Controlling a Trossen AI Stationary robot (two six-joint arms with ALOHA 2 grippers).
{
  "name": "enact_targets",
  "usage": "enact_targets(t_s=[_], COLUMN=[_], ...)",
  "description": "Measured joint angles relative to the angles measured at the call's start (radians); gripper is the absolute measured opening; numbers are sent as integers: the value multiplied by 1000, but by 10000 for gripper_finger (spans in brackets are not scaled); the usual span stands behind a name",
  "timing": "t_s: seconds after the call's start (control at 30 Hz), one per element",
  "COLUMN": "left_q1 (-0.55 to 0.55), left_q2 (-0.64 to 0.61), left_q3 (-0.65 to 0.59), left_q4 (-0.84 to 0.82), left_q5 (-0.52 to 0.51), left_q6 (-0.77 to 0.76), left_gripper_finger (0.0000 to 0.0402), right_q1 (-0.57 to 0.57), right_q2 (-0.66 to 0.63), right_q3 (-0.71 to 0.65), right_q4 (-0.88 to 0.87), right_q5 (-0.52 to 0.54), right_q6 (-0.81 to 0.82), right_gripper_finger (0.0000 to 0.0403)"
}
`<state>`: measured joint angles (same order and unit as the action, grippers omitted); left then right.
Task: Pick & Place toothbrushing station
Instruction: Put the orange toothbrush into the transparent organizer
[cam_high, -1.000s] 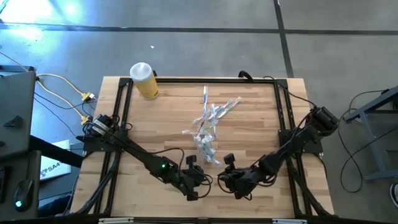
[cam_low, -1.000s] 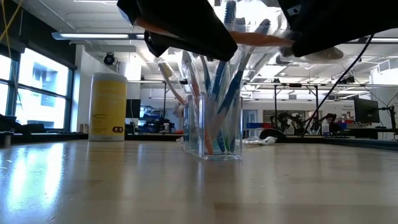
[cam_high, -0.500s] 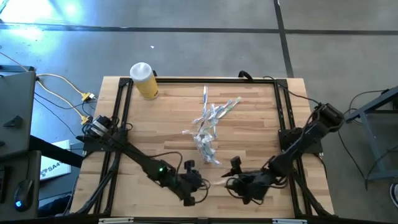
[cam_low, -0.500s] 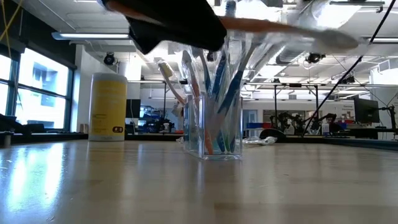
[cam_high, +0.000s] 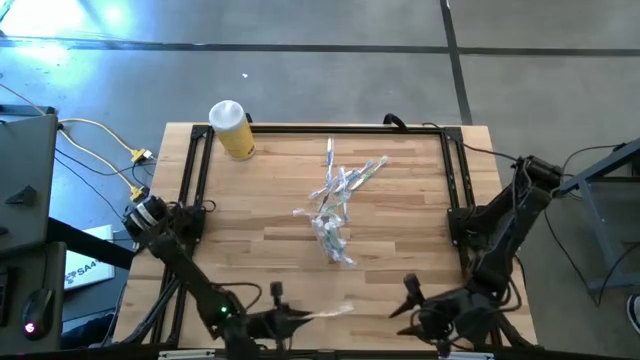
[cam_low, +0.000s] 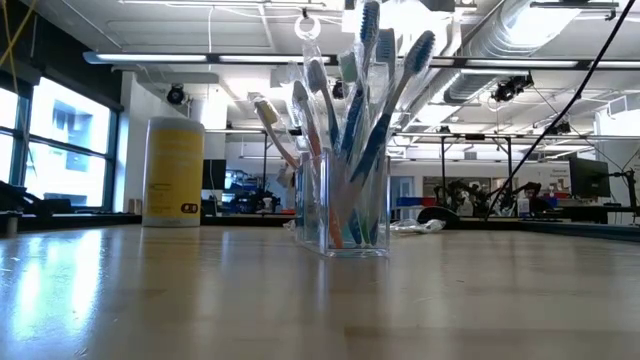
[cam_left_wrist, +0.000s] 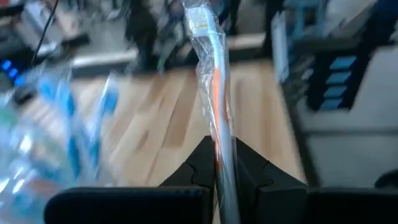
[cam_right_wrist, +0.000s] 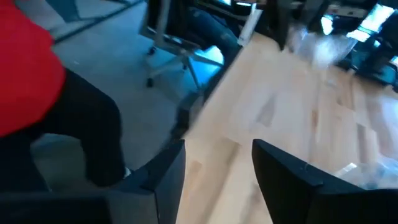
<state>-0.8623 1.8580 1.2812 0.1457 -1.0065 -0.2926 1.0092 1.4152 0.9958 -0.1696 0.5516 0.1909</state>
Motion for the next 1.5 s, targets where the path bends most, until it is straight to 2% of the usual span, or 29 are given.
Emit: enact_targets(t_s=[0.07, 0.2, 0.27, 0.33, 0.43, 0.57, 0.8, 1.33, 1.5], left_q1=[4, 41, 65, 92, 142, 202, 263, 377, 385], left_q2=[1, 27, 40, 43, 43, 44, 44, 45, 45], left_q3=[0, 1, 1, 1, 1, 1, 1, 0, 0], left_q4=[167, 545, 653, 706, 727, 734, 735, 653, 638], left_q5=[37, 331, 471, 557, 623, 688, 758, 923, 949], left_q6=[136, 424, 496, 524, 517, 486, 499, 557, 576], left_gripper_finger=[15, 15, 15, 15, 15, 15, 15, 15, 15], right_q1=[8, 4, -4, -9, -9, -16, -68, -168, -168], right_q2=[6, 9, 9, 9, 9, 9, 8, 8, 8], right_q3=[0, 0, 0, 0, 0, 0, 0, 0, 0], right_q4=[29, 152, 241, 331, 443, 506, 511, 542, 524], right_q5=[-2, 3, 7, -2, -2, 0, 97, 101, 100], right_q6=[0, -41, -103, -173, -276, -352, -348, -440, -409], right_gripper_finger=[176, 174, 174, 174, 174, 174, 174, 174, 174])
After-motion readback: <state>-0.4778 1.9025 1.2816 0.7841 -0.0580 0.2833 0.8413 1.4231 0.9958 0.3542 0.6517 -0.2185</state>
